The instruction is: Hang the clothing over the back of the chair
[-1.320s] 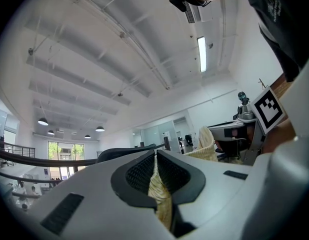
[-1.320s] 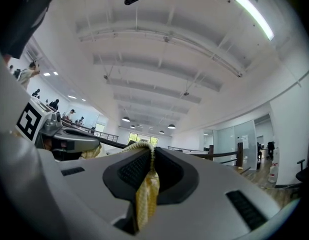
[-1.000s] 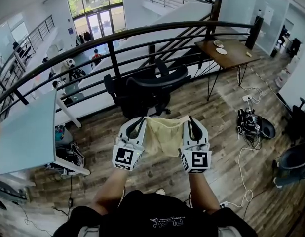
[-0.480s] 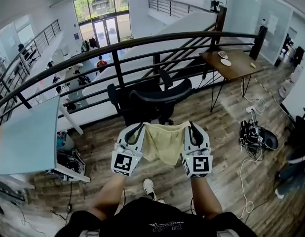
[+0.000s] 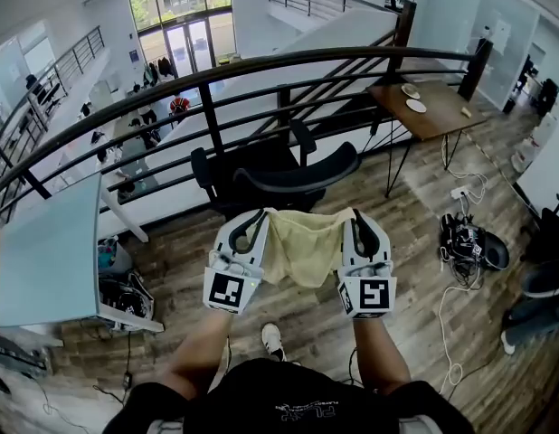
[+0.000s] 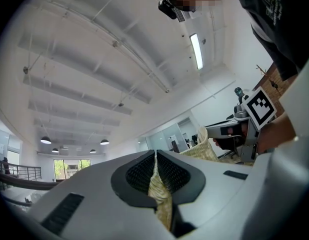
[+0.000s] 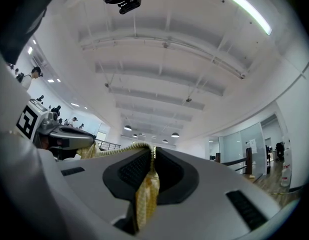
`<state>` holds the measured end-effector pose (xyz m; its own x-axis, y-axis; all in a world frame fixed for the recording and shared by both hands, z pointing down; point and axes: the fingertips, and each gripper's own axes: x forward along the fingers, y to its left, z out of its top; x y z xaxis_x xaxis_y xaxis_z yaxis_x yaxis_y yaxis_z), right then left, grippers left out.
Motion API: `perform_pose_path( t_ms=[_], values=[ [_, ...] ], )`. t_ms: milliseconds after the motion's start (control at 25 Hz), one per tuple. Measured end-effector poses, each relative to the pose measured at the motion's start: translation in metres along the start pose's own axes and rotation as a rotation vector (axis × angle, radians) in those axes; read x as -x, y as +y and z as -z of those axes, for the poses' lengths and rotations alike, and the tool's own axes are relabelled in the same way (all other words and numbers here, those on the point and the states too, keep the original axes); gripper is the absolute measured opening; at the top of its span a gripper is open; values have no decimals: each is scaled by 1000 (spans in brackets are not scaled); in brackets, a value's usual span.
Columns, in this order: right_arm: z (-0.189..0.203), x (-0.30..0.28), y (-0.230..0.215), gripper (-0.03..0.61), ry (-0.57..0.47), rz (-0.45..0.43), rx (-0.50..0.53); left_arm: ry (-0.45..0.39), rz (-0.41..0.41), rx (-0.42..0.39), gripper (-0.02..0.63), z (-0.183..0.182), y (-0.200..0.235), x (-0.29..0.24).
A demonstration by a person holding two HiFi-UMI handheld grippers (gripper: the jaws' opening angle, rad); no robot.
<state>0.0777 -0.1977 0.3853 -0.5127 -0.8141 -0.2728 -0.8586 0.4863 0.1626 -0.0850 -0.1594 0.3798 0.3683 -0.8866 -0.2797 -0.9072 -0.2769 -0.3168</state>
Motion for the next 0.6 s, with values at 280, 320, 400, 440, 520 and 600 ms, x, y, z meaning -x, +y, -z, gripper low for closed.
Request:
perform_pose_path(
  t_ms=[280, 320, 400, 440, 520, 600],
  values=[
    [-7, -41, -1, 41, -48, -10, 45, -28, -18, 11, 26, 4, 28, -25],
    [-9, -47, -3, 41, -56, -7, 47, -32, -21, 17, 25, 3, 31, -29],
    [-12, -56, -7, 41, -68, 0, 48, -40, -26, 24, 26, 2, 39, -36],
    [-13, -60, -8, 41, -73, 4, 49, -44, -26, 24, 25, 1, 42, -38],
    [-17, -68, -10, 41, -81, 11, 53, -53, -24, 23, 25, -1, 49, -43],
    [-24, -76, -12, 41, -92, 16, 63, -65, -23, 22, 25, -5, 57, -49]
  ],
)
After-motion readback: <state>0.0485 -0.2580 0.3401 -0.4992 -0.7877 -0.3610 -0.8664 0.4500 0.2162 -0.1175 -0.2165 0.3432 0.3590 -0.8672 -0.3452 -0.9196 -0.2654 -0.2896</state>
